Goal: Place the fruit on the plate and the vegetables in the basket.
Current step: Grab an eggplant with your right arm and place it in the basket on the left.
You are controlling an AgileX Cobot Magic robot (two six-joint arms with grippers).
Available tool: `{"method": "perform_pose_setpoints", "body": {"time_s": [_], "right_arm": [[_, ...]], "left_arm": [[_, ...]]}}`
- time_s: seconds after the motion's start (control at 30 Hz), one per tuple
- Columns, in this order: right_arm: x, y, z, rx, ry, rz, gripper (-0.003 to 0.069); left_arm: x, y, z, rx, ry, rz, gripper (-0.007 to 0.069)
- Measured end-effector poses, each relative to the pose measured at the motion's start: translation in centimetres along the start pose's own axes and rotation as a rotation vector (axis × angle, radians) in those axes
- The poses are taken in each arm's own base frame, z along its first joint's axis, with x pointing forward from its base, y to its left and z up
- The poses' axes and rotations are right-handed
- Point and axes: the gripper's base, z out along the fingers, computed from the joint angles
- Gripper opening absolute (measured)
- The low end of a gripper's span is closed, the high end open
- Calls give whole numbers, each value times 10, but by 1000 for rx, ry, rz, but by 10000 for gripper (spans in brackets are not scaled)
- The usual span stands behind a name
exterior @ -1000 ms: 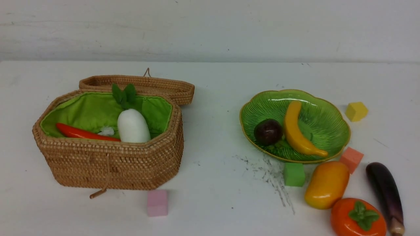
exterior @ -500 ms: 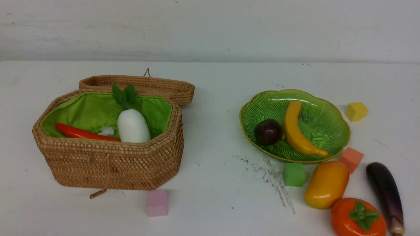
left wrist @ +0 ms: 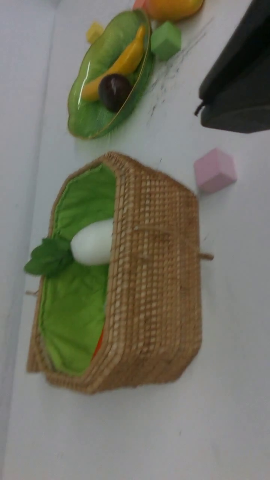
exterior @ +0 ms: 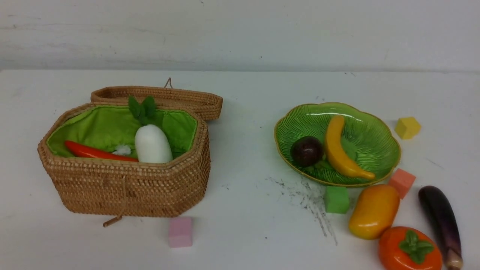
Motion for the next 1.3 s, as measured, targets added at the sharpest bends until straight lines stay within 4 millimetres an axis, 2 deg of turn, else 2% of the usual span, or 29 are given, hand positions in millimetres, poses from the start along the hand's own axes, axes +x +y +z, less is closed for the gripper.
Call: {"method": "perform_pose_setpoints", "body": {"time_s": [0.13,0.27,0.37,0.4,0.5,1.3], "right_arm": [[0,0,0,0,0,0,243],[0,0,0,0,0,0,243],[0,0,0,0,0,0,243],[0,0,0,0,0,0,243],[0,0,0,0,0,0,243],[0,0,0,0,0,0,243]], "left_arm": [[25,6,15,-115,-86,-49,-6],[55,13,22,-144,-112,-22,-5],[75,19,28,-165,-64,11,-2],[91,22,34,-176,-7,11,-1],[109,25,37,-191,80,3,1],[112,24,38,-146,98,29,17]]}}
